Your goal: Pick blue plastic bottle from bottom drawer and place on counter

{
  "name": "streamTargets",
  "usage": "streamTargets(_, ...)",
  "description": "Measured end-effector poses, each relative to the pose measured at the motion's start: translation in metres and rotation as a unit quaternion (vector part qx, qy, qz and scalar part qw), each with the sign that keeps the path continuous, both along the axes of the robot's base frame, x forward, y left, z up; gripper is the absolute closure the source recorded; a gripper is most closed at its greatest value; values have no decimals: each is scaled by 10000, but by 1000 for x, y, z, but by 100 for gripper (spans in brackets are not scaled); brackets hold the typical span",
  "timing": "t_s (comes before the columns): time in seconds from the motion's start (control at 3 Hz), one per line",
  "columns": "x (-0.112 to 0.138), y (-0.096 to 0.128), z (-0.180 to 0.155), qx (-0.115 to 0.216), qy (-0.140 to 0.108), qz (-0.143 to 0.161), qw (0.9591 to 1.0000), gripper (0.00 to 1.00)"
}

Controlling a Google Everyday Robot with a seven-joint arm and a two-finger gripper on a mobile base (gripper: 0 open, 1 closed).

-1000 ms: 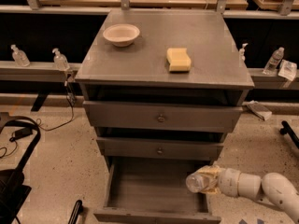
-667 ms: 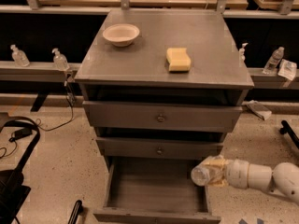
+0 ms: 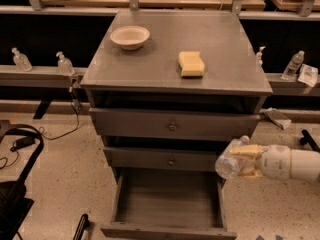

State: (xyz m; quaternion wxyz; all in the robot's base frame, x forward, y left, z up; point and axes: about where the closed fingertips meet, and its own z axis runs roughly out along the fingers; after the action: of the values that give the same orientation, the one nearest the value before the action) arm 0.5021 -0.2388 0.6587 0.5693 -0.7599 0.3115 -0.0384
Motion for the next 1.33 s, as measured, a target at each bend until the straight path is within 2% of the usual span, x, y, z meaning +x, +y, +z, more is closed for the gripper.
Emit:
streamTargets(0.67,-4,3,103,-332,-509,11,9982,100)
streamTargets(1.0,4,6,157,-462,-609,37,9971,100)
streamTargets(1.33,39,32,252,-604,-775,55,9951,100)
